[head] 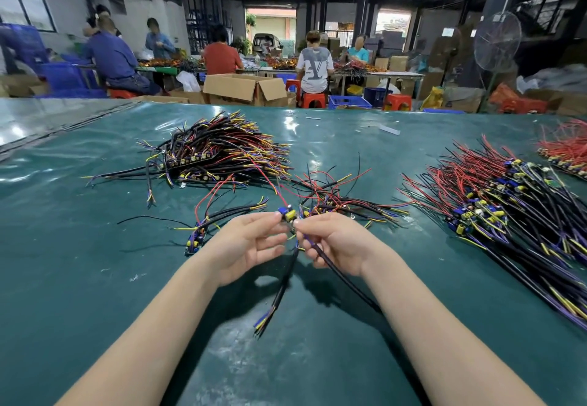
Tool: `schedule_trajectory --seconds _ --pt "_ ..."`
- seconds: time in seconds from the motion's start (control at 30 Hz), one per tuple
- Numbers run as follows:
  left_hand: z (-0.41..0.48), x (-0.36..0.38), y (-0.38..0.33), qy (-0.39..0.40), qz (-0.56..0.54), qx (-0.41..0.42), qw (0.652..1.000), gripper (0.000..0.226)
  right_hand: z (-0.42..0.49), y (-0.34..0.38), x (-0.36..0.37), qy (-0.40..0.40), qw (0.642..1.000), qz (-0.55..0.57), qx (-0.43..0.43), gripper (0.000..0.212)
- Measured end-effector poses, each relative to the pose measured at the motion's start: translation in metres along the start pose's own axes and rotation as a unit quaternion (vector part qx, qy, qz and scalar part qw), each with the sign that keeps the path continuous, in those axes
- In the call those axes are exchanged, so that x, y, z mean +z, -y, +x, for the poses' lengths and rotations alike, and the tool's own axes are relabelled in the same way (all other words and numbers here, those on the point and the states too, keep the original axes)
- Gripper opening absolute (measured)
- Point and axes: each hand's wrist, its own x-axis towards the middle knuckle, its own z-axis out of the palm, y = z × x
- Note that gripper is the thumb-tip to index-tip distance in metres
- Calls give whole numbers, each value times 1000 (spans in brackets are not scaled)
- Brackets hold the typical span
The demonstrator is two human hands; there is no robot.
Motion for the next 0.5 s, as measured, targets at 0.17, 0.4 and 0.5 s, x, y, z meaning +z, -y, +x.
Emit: schedule_trajectory --seconds 0.17,0.4,0.5 --pt "0 2 5 -12 23 21 999 14 3 -6 5 -11 999 -30 21 31" --pt "3 5 5 -35 -14 64 997 12 4 -6 3 -17 997 60 50 26" --pt "3 8 4 -59 -22 69 996 11 4 -6 4 -22 995 63 75 29"
